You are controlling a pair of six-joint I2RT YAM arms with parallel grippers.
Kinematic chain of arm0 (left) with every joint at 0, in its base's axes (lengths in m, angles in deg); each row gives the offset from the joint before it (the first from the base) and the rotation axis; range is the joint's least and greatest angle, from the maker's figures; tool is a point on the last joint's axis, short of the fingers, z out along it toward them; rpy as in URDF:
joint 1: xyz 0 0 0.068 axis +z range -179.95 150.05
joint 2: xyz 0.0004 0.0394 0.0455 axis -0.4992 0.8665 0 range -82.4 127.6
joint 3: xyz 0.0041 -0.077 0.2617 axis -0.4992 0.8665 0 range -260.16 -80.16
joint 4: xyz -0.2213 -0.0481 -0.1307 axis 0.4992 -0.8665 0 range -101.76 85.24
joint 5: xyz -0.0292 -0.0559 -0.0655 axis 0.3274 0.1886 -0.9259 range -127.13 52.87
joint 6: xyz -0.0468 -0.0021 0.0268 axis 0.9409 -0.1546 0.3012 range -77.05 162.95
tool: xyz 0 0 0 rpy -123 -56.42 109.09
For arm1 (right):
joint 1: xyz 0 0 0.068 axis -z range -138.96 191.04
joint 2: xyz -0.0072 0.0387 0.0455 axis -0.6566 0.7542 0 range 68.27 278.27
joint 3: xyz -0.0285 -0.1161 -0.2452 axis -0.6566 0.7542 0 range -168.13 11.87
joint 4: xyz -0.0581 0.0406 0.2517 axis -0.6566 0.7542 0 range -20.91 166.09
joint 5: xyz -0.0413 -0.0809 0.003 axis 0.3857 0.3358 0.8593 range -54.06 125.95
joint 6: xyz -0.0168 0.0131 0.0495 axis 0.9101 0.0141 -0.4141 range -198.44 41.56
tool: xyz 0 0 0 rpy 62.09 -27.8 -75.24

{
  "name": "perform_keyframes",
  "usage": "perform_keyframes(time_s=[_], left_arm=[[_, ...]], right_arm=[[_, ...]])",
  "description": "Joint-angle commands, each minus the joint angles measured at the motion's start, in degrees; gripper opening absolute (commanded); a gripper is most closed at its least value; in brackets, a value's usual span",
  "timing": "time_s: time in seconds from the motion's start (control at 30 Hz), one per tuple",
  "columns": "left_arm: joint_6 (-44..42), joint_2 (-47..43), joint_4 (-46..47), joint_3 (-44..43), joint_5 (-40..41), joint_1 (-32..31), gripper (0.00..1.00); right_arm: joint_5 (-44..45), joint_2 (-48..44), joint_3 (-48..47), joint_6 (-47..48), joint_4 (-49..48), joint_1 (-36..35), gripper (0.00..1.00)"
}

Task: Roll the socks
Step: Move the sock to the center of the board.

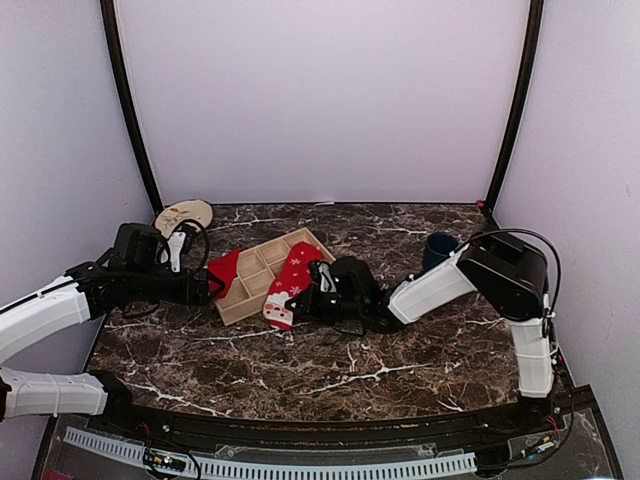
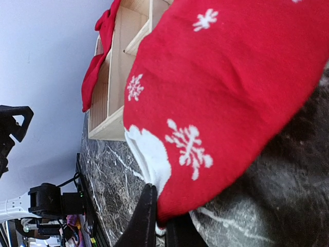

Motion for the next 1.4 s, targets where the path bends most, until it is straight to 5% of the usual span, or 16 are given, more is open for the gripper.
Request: perform_keyframes(time_s=[0.0,0.63,0.93,1.07,1.37], left_arm=[[0.3,-0.1,-0.1,-0.2,0.2,-2.9,0.88],[7.1,7.1,4.0,4.2,8.3,-26.7,0.88],[7.1,14.9,7.8,2.1,6.7,-27.2,0.88],[7.3,16.0,8.2,1.3,6.7,-27.4,0.88],[9.8,17.6,9.1,1.6,6.7,-27.7,0.88]], right_arm=[[3.4,-6.4,4.2,-2.8,-1.9,-2.2,0.04],[18.7,-10.1,19.4,-21.8,-5.0,-16.1,0.04],[18.1,-12.9,21.3,-21.9,-1.1,-16.6,0.26],[15.8,-15.7,21.7,-18.6,1.6,-16.2,0.47],[15.7,-22.8,18.7,-1.3,22.1,-18.5,0.49]])
